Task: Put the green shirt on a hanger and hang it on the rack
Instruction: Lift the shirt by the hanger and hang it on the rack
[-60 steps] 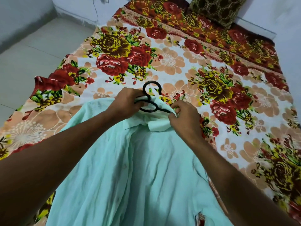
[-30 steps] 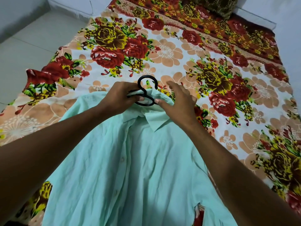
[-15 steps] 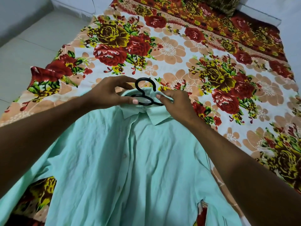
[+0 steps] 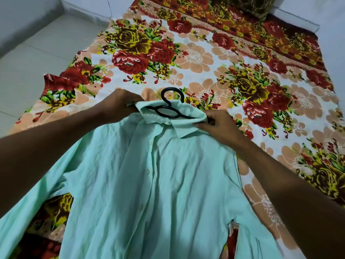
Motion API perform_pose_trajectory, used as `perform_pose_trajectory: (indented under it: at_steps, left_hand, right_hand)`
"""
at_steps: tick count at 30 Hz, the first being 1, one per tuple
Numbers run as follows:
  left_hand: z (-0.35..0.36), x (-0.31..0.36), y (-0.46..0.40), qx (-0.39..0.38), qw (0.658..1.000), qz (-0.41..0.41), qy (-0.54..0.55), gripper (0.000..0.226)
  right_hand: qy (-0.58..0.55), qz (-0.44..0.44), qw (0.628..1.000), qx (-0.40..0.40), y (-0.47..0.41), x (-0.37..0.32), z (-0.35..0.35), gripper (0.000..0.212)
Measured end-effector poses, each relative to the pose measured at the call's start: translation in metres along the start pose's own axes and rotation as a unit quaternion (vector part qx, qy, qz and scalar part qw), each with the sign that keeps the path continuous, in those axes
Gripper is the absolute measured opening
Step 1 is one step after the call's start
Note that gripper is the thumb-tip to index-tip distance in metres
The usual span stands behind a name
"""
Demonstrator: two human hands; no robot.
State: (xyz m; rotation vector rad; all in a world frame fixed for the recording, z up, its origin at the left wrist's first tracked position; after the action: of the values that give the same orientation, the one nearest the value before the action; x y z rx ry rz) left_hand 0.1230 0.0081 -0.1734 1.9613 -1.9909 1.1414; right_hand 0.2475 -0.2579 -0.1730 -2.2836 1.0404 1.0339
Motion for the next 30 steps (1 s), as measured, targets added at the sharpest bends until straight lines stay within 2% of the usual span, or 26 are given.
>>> perform_pose_trajectory:
  at_steps: [3, 8, 14, 16, 18, 24, 27, 30]
  left_hand:
    - [-0.007, 0.009, -0.002, 0.003, 1.000, -0.019, 0.019, 0.018]
    - [-0.049, 0.059, -0.016, -0.008, 0.998, -0.023, 0.057, 0.008]
    - [-0.134, 0.148, -0.051, -0.048, 0.989, -0.035, 0.139, 0.062]
    - [-0.166, 0.184, -0.058, -0.045, 0.984, -0.036, 0.169, 0.072]
    - [-0.203, 0.223, -0.063, -0.037, 0.984, -0.030, 0.169, 0.069]
    - [-0.298, 0.306, -0.074, -0.034, 0.982, -0.022, 0.183, 0.039]
    - [-0.357, 0.354, -0.074, -0.023, 0.988, -0.003, 0.153, 0.057]
    - [-0.416, 0.402, -0.063, -0.016, 0.994, 0.035, 0.105, 0.071]
  right_hand:
    - [-0.015, -0.010, 0.998, 0.065, 0.006, -0.006, -0.013, 0.021]
    - [-0.056, -0.010, 0.994, 0.097, 0.017, -0.056, -0.058, 0.022]
    - [-0.051, -0.025, 0.991, 0.118, 0.036, -0.157, -0.142, 0.023]
    - [-0.052, -0.036, 0.988, 0.138, 0.047, -0.193, -0.171, 0.025]
    - [-0.055, -0.039, 0.985, 0.158, 0.063, -0.231, -0.202, 0.026]
    - [-0.037, -0.063, 0.983, 0.171, 0.109, -0.340, -0.274, 0.028]
    - [-0.015, -0.055, 0.986, 0.154, 0.141, -0.410, -0.309, 0.032]
    - [0.009, -0.058, 0.991, 0.124, 0.178, -0.479, -0.331, 0.026]
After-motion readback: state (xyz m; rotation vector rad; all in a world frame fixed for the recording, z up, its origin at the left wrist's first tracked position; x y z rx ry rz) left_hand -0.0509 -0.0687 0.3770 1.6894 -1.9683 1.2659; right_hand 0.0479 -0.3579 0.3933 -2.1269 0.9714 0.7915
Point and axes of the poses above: each hand's wrist, its own y-axis away from the middle knuckle, its own z-axis out of the palm, x = y × z, the point moved 7 cm from there along -y, towards the middle knuckle, and after that the axes turned 12 degrees about x, right-handed, at the moved point
